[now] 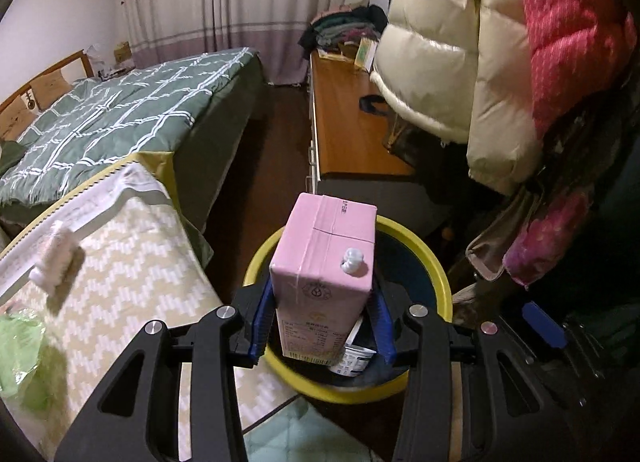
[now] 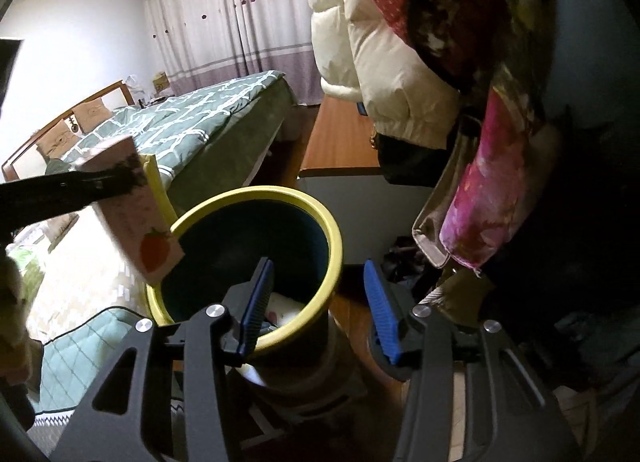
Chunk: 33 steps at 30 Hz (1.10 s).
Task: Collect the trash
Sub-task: 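Lower the milk carton into the yellow bin and open the left gripper, then grasp the green plastic bag with the right gripper and lift it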
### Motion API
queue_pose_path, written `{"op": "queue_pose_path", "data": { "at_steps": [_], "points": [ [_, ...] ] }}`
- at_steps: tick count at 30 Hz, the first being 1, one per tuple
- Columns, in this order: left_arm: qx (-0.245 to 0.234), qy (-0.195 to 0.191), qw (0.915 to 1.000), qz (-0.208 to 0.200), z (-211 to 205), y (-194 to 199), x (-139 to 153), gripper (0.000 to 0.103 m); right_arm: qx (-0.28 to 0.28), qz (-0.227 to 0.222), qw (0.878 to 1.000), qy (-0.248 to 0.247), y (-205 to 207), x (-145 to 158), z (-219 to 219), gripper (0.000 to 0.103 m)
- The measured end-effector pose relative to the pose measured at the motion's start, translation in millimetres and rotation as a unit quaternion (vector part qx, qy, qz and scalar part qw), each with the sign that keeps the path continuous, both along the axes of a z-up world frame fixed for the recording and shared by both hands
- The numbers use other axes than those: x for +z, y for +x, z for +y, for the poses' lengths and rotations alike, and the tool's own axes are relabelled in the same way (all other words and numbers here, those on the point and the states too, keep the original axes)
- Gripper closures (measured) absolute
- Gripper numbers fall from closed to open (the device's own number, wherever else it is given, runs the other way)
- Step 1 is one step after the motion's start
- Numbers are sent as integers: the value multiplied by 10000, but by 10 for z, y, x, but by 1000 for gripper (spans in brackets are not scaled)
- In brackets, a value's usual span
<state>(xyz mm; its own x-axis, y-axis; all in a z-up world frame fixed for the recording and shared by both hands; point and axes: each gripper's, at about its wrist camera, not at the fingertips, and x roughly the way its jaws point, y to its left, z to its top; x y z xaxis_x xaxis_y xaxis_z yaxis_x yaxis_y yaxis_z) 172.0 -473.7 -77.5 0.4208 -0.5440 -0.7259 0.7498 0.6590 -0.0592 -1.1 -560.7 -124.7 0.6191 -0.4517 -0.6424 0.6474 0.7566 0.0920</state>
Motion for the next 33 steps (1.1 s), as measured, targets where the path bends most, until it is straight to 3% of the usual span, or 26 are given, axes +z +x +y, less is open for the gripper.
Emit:
{"op": "queue_pose_path", "data": {
  "at_steps": [3,6,12,18,25,33],
  "points": [
    [38,70,10000,38,-102,30,-65,59,2,7,10000,55,-6,-32,-18,57],
    [148,85,9998,-75,-106,30,-56,26,2,14,10000,83,-3,-41,-24,57],
    [237,-196,9993,-210,222,-79,201,24,81,3,9999,62,18,-17,46,57],
    [493,-525,9958,-568,972,-339,580,11,321,-5,9995,32,94,41,262,55],
    [1406,-691,9841,-839,2187,-516,810,9,835,-76,9965,65,257,122,660,53],
    [2707,-511,9532,-1242,3580,-729,870,9,1822,-166,9829,215,603,233,1407,53]
  ]
}}
